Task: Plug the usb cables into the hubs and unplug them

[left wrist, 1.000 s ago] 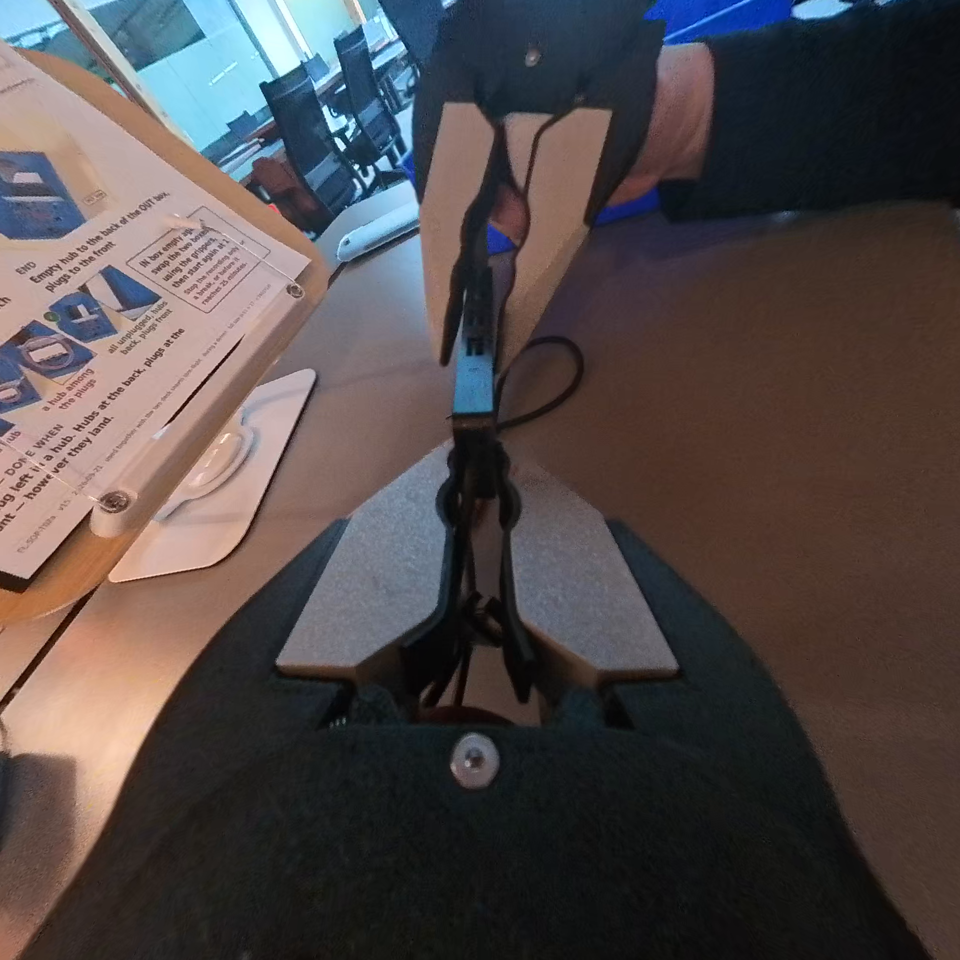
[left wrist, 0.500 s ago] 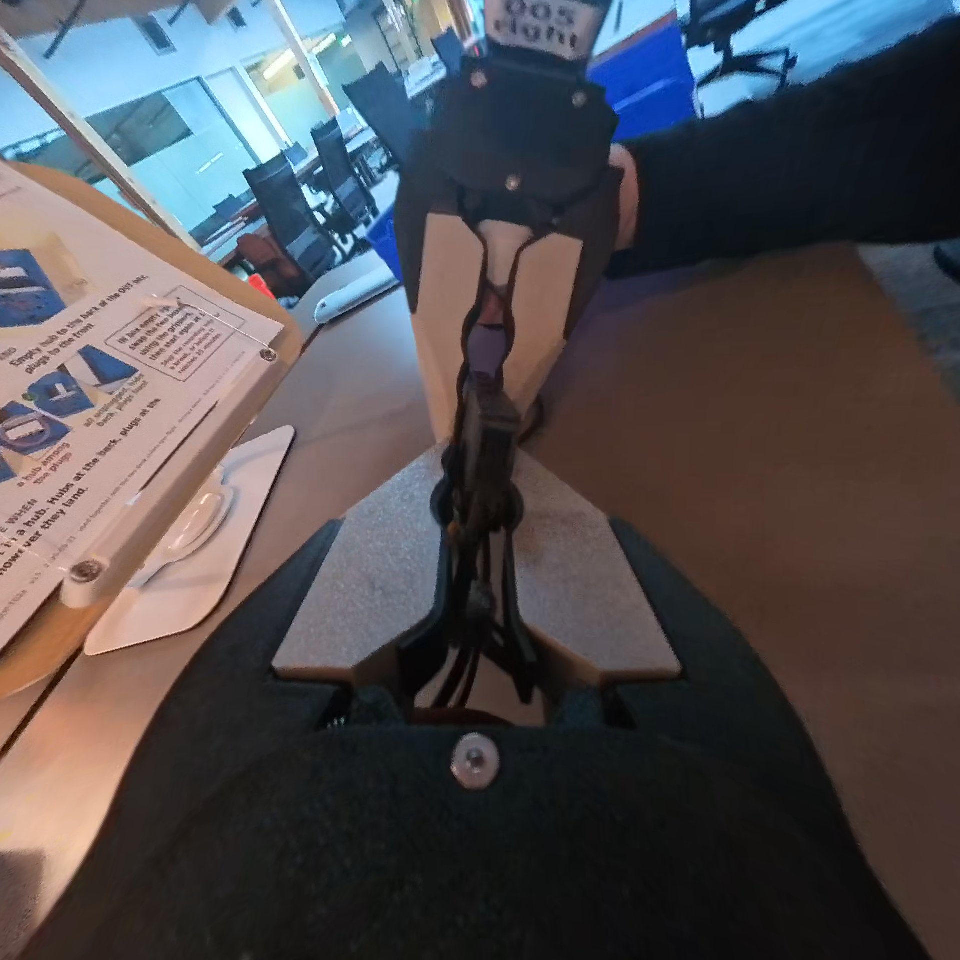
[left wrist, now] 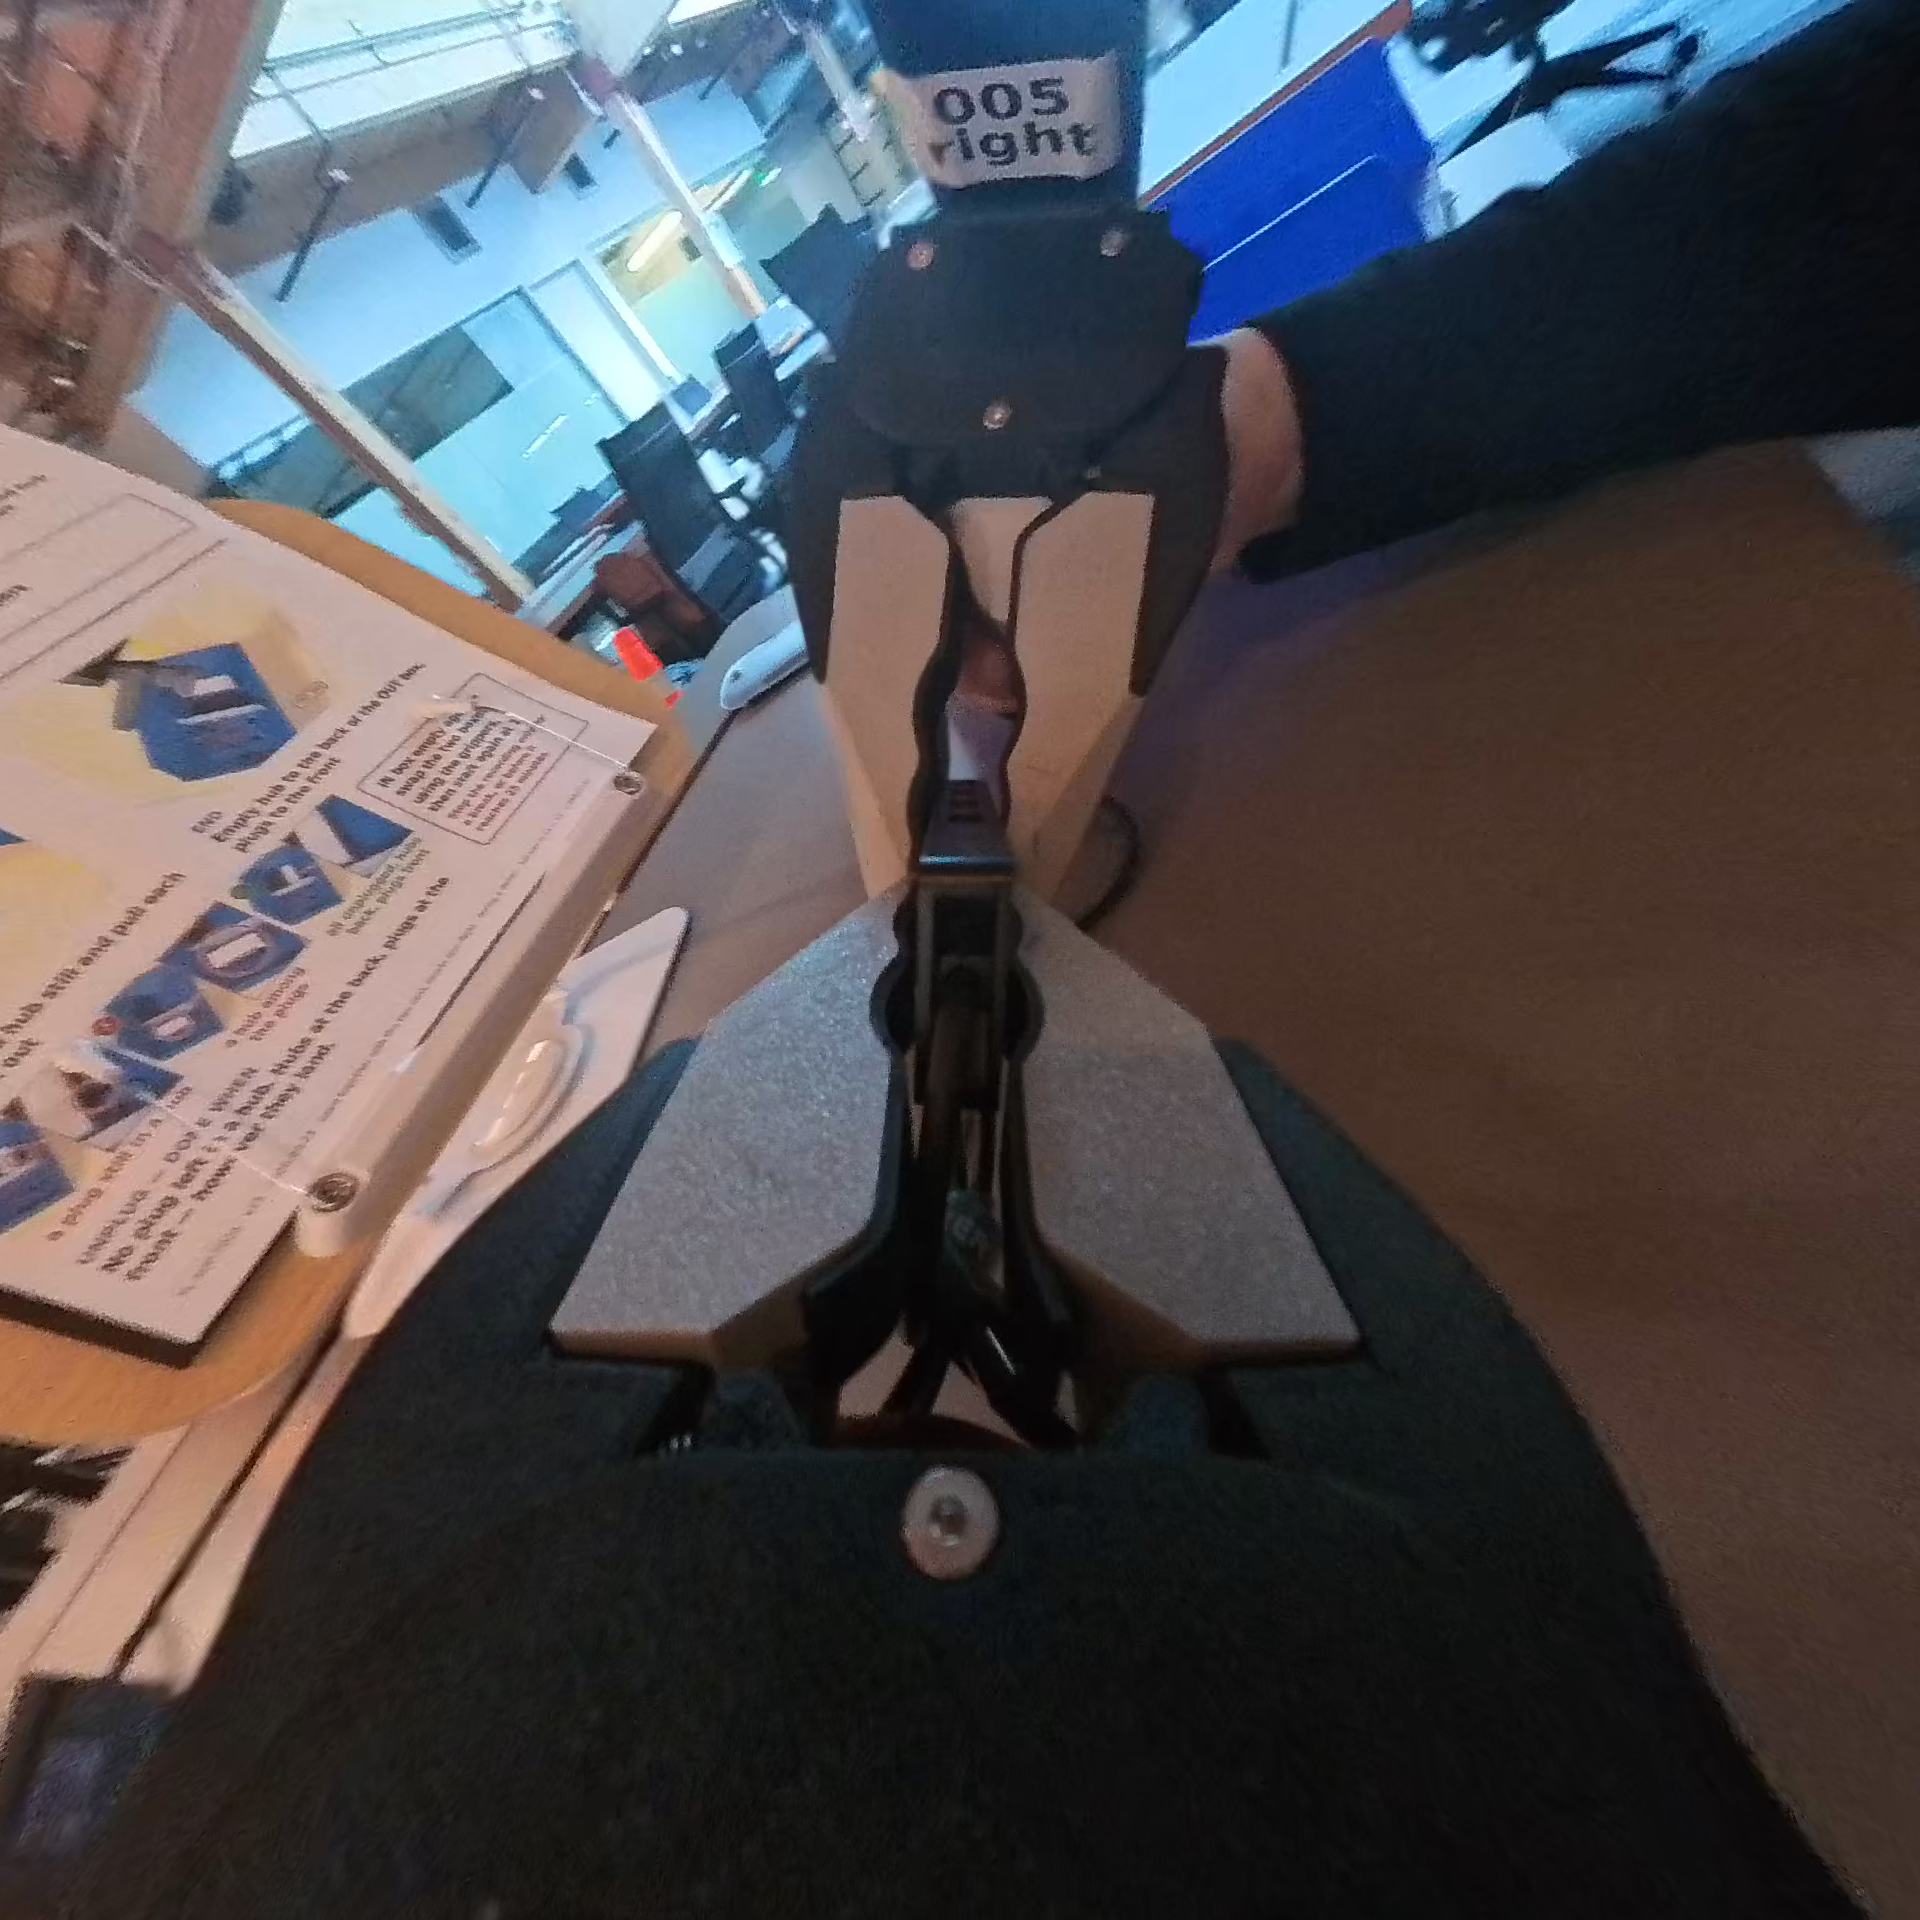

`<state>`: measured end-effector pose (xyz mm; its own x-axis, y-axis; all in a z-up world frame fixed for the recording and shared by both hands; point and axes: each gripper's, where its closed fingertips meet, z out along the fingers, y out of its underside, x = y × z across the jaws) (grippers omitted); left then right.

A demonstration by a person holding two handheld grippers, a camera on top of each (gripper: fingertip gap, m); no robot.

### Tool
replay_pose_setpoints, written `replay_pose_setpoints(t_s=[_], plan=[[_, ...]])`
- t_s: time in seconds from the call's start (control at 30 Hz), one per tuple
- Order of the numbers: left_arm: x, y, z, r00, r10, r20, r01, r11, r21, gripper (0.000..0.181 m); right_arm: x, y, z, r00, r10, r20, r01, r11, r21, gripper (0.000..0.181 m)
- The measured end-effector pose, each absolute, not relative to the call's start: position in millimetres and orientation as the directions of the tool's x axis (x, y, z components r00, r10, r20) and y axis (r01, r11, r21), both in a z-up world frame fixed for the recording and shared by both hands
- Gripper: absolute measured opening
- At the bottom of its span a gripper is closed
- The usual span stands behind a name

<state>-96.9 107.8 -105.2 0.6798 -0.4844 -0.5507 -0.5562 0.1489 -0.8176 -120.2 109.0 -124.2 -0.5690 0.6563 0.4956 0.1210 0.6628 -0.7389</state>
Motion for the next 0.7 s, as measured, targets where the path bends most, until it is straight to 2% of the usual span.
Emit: replay_pose_setpoints(t_s=[0.07, 0.17, 0.2, 0.27, 0.33, 0.5, 0.7], plan=[[-106.8, 113.1, -102.1, 0.681, -0.402, -0.612, -0.617, 0.135, -0.775, 0.009, -130.1, 121.4, -120.4, -0.494, 0.735, 0.464, 0.186, 0.611, -0.770, 0.017], [-134.3, 120.0, -106.6, 0.619, -0.257, -0.742, -0.756, 0.059, -0.651, 0.009, -133.5, 141.2, -128.4, -0.448, 0.836, 0.318, 0.329, 0.485, -0.811, 0.041], [-145.0, 122.6, -107.5, 0.590, -0.200, -0.782, -0.796, 0.021, -0.605, 0.009, -131.3, 143.9, -135.3, -0.458, 0.855, 0.244, 0.375, 0.435, -0.819, 0.033], [-158.4, 124.5, -109.6, 0.541, -0.136, -0.830, -0.839, -0.026, -0.543, 0.009, -127.2, 149.0, -153.7, -0.470, 0.874, 0.120, 0.476, 0.365, -0.800, 0.035], [-170.0, 125.9, -109.8, 0.505, -0.082, -0.859, -0.863, -0.066, -0.500, 0.009, -127.0, 159.0, -170.1, -0.447, 0.891, 0.078, 0.551, 0.343, -0.761, 0.029], [-188.6, 128.3, -118.3, 0.421, -0.047, -0.906, -0.900, -0.144, -0.411, 0.008, -123.8, 168.2, -191.5, -0.445, 0.894, 0.058, 0.605, 0.347, -0.716, 0.030], [-185.3, 127.9, -121.0, 0.311, -0.026, -0.950, -0.942, -0.137, -0.305, 0.008, -129.1, 164.2, -196.9, -0.430, 0.902, -0.029, 0.626, 0.275, -0.730, 0.029]])
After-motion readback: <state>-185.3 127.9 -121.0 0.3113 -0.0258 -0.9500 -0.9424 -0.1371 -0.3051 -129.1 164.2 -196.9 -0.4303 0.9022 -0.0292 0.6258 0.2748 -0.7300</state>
